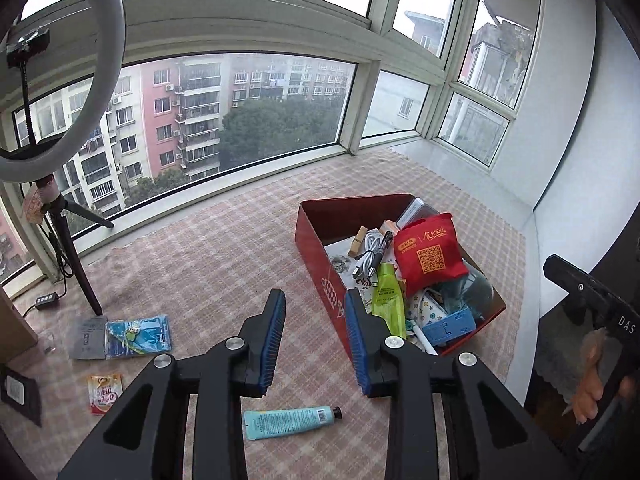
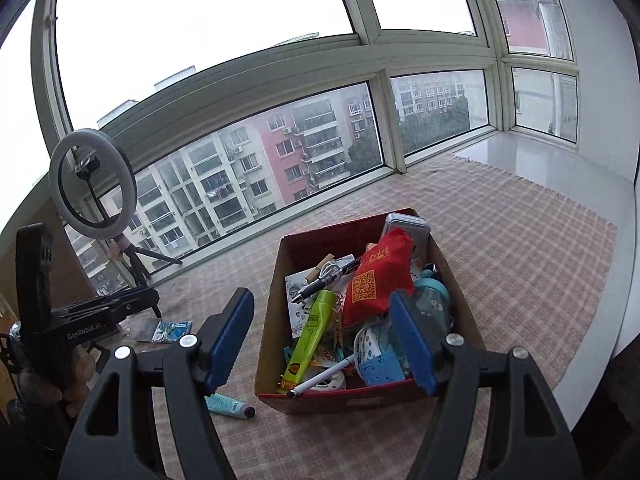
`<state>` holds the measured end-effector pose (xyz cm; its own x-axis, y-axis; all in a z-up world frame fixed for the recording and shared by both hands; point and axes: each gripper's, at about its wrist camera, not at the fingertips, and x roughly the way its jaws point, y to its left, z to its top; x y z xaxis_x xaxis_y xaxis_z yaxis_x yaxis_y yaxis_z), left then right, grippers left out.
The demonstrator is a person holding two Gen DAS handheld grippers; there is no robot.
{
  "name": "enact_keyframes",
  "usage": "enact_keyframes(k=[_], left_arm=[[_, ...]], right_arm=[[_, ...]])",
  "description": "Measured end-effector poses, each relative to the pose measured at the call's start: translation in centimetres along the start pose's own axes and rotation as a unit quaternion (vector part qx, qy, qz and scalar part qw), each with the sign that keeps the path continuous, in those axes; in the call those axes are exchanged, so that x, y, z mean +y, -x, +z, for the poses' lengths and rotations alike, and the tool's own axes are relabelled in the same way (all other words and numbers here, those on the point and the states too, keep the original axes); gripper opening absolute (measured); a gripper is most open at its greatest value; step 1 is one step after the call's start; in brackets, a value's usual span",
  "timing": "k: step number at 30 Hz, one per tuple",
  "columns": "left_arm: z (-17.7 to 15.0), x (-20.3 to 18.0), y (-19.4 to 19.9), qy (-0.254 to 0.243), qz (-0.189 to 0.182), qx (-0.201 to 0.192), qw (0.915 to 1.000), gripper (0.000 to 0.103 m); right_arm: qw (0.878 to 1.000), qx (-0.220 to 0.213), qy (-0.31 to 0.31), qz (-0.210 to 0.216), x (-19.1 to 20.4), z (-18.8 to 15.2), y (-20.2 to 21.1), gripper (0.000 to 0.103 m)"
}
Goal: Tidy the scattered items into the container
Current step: 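Carry the phone stand and teal clothespin into the red box and release, then move both tools back toward the keychain card and coffee-mate sachet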
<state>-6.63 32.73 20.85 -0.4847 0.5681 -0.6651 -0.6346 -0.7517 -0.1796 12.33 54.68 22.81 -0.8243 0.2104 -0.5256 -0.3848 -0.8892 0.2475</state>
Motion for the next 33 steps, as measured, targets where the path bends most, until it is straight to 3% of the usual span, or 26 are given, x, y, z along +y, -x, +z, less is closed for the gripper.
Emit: enact_keyframes(k=[9, 19, 24, 29, 33], left_arm=[[-3.6, 8.8, 9.1, 0.062, 0.102, -0.047, 0.9917, 0.028], [-11.1, 18.5, 17.0, 0.136, 0.23, -0.031, 0.9633, 0.028], [-15.9, 21.7, 19.1, 0.189, 0.268, -0.019, 0.9446, 0.029], [-20.1, 24.4, 19.6, 0.259, 0.271, -0.006, 0.9271, 0.029], [-21.7, 25.1, 19.4, 0.278, 0.271, 0.004, 0.9214, 0.029]], right_arm=[[0.998, 0.001, 0.042, 0.044, 3.8, 0.7, 0.5, 0.069], [0.986, 0.04, 0.136, 0.084, 9.4, -0.7, -1.1, 0.069], [0.98, 0.071, 0.157, 0.104, 11.4, -2.2, -2.6, 0.069], [0.973, 0.093, 0.173, 0.118, 13.7, -3.3, -4.1, 0.069], [0.964, 0.117, 0.198, 0.131, 15.6, -4.4, -5.5, 0.069]])
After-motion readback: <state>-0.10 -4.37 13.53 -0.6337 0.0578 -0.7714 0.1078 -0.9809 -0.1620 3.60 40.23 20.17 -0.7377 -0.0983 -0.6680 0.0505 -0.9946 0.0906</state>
